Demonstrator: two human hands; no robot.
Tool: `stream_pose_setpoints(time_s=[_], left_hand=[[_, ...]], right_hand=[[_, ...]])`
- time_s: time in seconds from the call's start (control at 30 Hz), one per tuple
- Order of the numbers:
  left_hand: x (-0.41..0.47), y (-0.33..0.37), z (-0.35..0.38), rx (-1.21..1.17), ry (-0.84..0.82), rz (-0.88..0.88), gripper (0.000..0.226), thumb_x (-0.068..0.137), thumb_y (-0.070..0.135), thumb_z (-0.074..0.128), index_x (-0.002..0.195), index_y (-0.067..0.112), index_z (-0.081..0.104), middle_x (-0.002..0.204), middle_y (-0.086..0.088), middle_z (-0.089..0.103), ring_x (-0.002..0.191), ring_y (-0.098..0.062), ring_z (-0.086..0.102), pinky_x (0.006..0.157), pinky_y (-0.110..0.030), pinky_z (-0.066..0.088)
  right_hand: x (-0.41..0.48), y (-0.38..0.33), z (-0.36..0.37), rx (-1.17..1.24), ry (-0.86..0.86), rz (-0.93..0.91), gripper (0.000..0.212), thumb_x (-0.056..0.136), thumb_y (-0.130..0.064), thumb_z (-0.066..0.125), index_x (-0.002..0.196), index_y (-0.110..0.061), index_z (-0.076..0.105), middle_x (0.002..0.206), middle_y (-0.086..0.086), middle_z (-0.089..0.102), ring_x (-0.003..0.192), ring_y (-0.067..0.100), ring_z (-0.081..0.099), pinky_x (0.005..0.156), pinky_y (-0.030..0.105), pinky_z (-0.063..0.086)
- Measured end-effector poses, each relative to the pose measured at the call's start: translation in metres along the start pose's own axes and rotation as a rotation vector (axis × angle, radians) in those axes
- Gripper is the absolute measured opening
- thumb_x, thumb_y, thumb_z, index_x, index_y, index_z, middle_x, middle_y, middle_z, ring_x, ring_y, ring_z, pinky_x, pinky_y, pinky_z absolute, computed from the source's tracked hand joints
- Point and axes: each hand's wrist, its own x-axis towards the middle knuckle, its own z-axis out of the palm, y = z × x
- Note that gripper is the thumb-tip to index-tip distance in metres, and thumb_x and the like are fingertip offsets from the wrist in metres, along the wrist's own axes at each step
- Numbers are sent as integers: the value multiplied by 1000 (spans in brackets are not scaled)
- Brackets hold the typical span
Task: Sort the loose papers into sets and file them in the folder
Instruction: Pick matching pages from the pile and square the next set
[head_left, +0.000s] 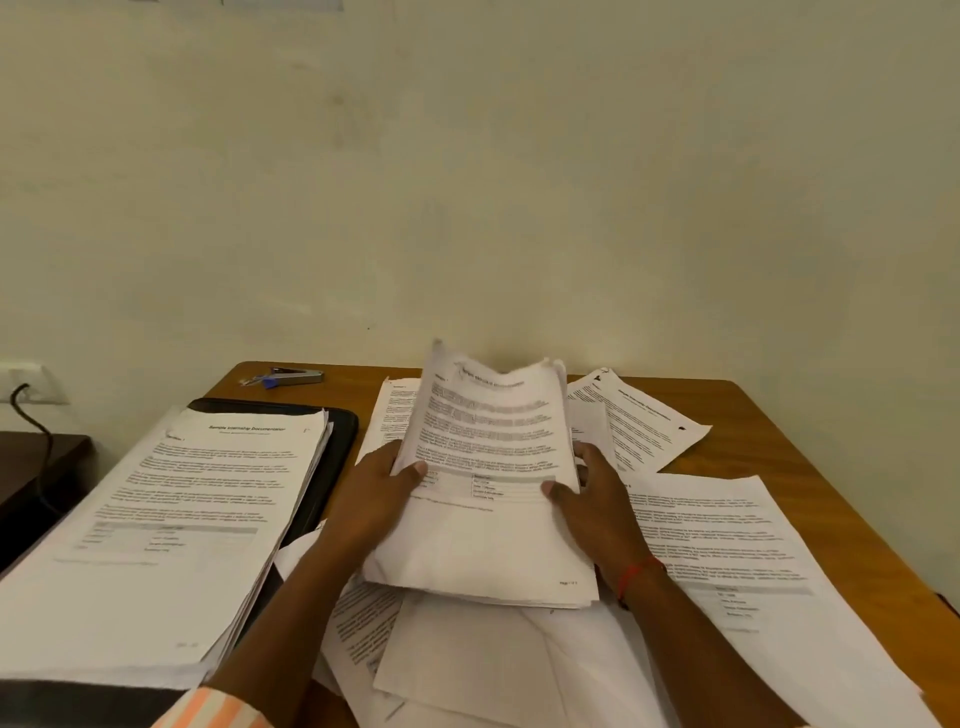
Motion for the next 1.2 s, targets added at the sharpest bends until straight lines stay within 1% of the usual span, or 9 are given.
stream_pose_setpoints(time_s=[0.13,0.27,0.47,0.63,0.73,0.83,0.93,1.1,1.2], left_hand=[[-5,7,2,-389,53,43,28,99,23,62,125,32,60,115,4,73,101,-19,73,79,-35,60],[-8,11,4,-487,63,100,30,98,27,62,126,37,59,118,5,73,107,-21,71,87,-45,59],[-21,22,10,-476,148,247,34,90,36,61,124,36,55,110,17,73,102,-10,71,71,-23,59],[-27,30,5,-398,258,363,31,90,31,69,117,35,54,104,26,71,97,-1,70,68,-15,57],[-26,30,2,-445,281,337,33,83,28,66,114,31,55,99,17,72,91,3,70,65,-13,56],[-24,25,7,-419,218,296,26,85,19,70,106,30,59,90,24,74,85,2,72,61,-13,55],[-22,21,8,-400,218,277,24,84,19,73,103,29,63,90,26,74,86,-1,73,61,-14,55],[-24,25,8,-384,335,354,31,88,11,72,112,26,61,100,14,70,90,6,70,64,-11,54],[-26,23,16,-321,336,337,34,88,12,73,109,34,58,106,15,66,88,15,66,63,-7,52]], right_hand=[[-4,-11,-3,100,124,-193,35,93,-8,68,117,-30,55,118,-11,68,111,8,64,91,29,55],[-12,-18,-2,183,132,-293,30,96,-13,64,114,-35,55,122,-12,67,111,2,63,89,22,56],[-21,-25,-1,289,128,-377,24,95,-29,64,116,-35,54,118,-20,67,114,5,63,86,23,57],[-28,-34,-2,361,100,-408,35,84,-23,69,116,-29,55,112,-23,69,107,2,66,80,18,56],[-28,-30,-1,376,67,-385,38,84,-23,75,117,-27,56,111,-21,70,106,5,68,77,20,57],[-26,-22,4,314,18,-335,39,83,-27,79,119,-31,63,117,-16,71,110,7,67,86,24,57],[-23,-14,4,231,-3,-276,39,77,-48,82,112,-39,68,114,-16,72,109,8,68,91,38,59],[-21,-20,5,169,98,-331,45,81,-34,79,123,-32,62,117,-23,69,113,-1,63,95,22,54],[-22,-19,8,42,48,-254,44,80,-35,82,118,-33,62,109,-22,68,101,-7,65,93,27,57]])
